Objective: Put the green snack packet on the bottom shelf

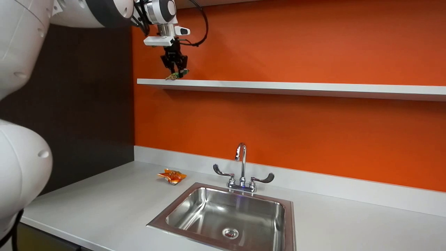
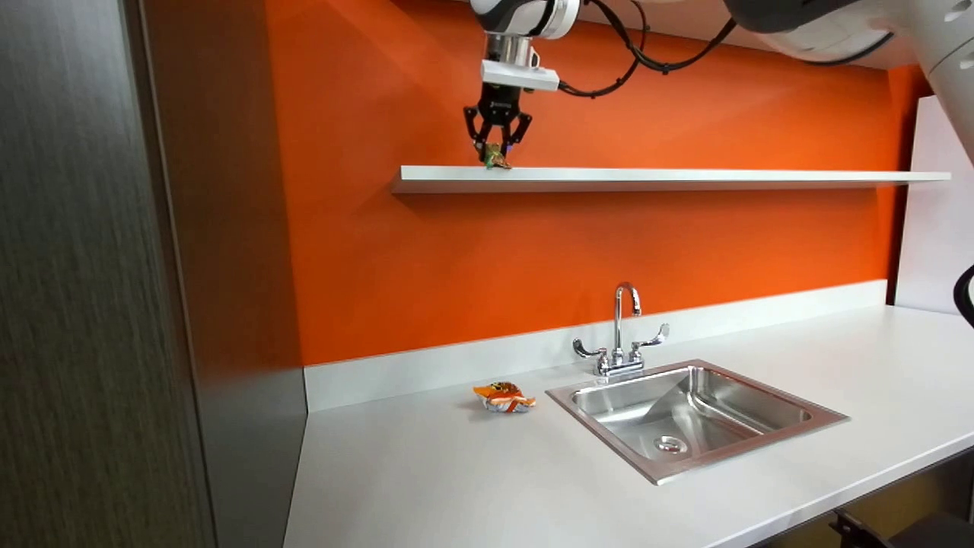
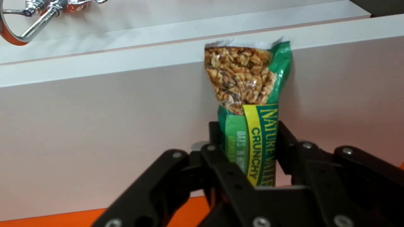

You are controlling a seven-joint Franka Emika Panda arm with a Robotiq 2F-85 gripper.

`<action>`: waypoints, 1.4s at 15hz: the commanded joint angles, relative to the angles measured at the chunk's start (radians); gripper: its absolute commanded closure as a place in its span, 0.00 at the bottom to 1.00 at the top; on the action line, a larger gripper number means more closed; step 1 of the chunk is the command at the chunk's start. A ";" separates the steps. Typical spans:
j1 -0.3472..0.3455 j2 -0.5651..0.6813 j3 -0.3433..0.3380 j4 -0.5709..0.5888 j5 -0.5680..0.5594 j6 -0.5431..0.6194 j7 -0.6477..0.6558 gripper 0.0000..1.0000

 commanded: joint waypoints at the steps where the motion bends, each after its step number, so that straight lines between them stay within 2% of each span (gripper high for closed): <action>1: 0.002 0.075 -0.018 0.122 -0.017 -0.061 0.023 0.39; 6: 0.006 0.090 -0.040 0.159 -0.013 -0.073 0.028 0.02; 7: 0.006 0.077 -0.041 0.150 -0.011 -0.072 0.027 0.00; 13: -0.021 -0.041 -0.035 0.024 0.020 -0.063 -0.009 0.00; 21: -0.091 -0.337 -0.038 -0.353 0.091 -0.016 -0.101 0.00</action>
